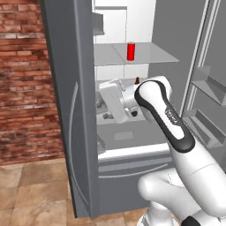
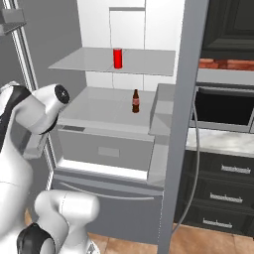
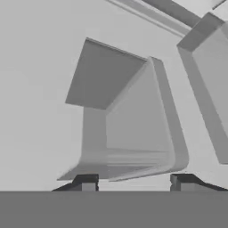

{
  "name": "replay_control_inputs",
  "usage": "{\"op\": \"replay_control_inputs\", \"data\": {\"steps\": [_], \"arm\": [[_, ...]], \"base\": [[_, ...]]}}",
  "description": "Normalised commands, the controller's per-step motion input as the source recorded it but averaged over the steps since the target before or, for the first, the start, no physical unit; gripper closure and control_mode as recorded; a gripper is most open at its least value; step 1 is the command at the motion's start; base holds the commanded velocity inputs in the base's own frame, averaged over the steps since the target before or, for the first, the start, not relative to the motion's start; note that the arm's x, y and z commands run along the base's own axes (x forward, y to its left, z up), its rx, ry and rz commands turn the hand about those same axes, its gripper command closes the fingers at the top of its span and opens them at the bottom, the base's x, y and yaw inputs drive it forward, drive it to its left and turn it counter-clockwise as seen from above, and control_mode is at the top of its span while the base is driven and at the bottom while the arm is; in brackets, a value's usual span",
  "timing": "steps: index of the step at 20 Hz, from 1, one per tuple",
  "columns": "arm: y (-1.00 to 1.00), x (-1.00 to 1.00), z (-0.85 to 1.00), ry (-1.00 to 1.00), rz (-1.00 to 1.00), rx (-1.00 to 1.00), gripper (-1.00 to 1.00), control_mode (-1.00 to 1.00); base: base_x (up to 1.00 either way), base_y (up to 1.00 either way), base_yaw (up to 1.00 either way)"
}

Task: Open the fridge, grab two sodas, and place both sodas inside the bowl with ice on the dining counter.

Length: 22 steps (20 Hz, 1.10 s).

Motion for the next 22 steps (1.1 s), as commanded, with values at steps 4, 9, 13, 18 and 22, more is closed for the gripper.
{"op": "replay_control_inputs", "data": {"steps": [4,9,13,18,22], "arm": [[0.98,-0.26,-0.01,0.02,0.08,0.00,-1.00,-1.00],[1.00,-0.24,-0.04,0.00,0.05,0.00,-1.00,-1.00],[0.92,-0.08,0.00,0.00,0.02,0.00,-1.00,-1.00],[0.18,-0.03,0.03,-0.09,0.00,0.00,-1.00,-1.00],[-0.36,-0.09,0.04,-0.18,0.00,0.00,-1.00,-1.00]], "base": [[0.00,0.00,0.00],[0.00,0.00,0.00],[0.00,0.00,0.00],[0.00,0.00,0.00],[0.00,0.00,0.00]]}}
